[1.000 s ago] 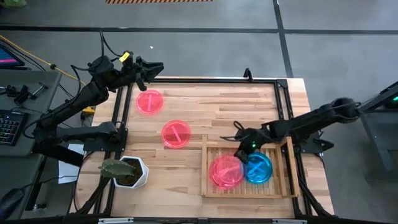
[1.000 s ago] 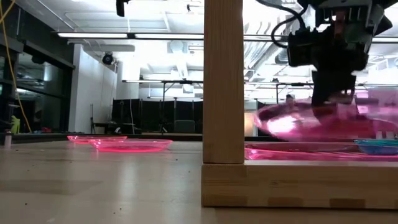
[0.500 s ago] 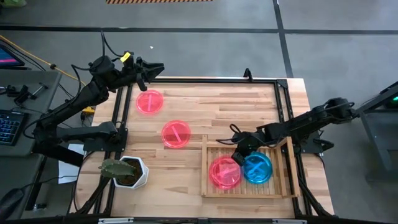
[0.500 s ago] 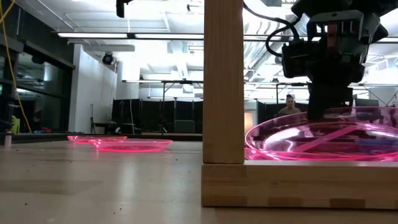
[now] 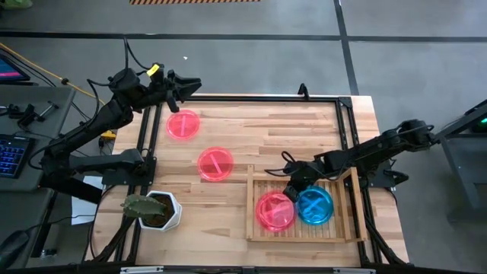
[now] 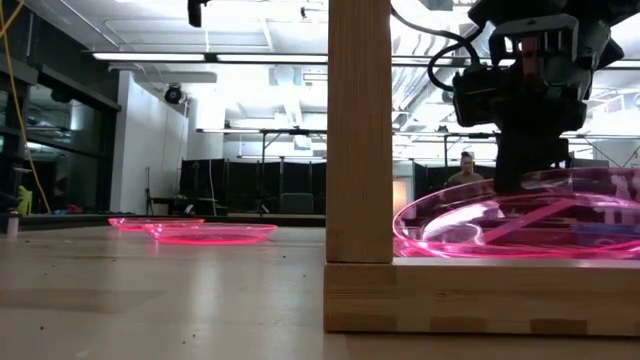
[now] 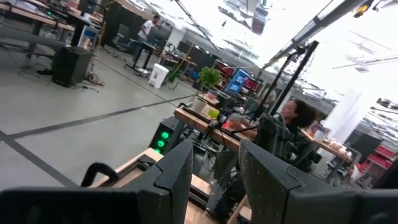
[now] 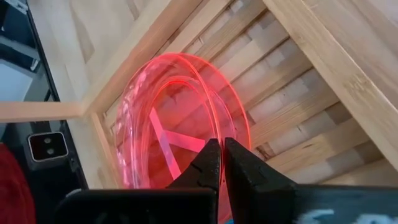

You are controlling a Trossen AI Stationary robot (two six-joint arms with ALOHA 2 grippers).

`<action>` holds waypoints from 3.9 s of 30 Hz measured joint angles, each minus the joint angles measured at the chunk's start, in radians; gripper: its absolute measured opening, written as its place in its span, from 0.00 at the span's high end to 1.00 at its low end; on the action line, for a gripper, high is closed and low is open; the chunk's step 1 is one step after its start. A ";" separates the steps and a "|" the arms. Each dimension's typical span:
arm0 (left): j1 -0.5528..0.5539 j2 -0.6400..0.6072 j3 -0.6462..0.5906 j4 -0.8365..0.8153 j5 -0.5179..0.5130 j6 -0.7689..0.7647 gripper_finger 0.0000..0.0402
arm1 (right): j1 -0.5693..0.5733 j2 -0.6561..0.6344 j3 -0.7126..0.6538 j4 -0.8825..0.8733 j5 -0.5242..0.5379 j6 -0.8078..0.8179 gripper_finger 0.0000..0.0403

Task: Place and stack plates onto a shelf
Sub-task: Stack the pink plate on top of the pink plate on the shelf, then stack the pink plate on top of the pink plates on the shelf

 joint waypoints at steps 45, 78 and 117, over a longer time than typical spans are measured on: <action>-0.010 0.000 -0.083 0.023 0.003 0.135 0.70 | -0.161 -0.618 -0.093 0.161 0.632 -0.187 0.50; -0.128 0.422 -0.348 -0.486 -0.020 -0.249 0.70 | -0.329 -0.529 -0.129 0.339 0.449 -0.193 0.50; -0.196 0.537 -0.420 -0.366 -0.092 -0.366 0.70 | -0.328 -0.528 -0.129 0.323 0.443 -0.169 0.50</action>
